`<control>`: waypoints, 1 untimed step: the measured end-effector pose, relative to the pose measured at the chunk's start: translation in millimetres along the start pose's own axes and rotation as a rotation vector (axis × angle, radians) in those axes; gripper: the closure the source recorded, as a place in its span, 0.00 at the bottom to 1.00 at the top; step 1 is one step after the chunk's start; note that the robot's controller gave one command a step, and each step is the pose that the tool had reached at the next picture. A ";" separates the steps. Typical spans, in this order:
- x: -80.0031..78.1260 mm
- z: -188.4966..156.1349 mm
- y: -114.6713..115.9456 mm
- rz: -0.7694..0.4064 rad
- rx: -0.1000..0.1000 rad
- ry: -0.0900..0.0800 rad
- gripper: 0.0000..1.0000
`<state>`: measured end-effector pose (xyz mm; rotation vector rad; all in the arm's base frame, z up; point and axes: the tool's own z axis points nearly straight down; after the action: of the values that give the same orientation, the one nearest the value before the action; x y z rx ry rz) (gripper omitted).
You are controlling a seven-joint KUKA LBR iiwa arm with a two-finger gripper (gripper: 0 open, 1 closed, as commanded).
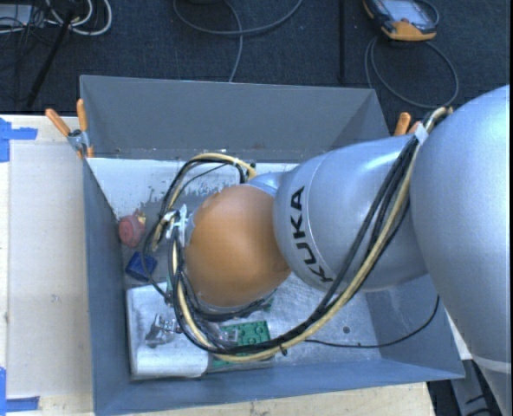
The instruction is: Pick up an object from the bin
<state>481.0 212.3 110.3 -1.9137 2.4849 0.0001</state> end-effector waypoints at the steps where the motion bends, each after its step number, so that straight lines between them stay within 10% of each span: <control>1: -13.0 11.7 -3.5 -0.251 0.014 -0.004 0.00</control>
Offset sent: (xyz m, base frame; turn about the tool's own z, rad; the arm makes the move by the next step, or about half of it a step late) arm -0.0013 0.0254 -0.0403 -0.3880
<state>487.7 224.0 98.7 -2.2015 2.2177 -0.0137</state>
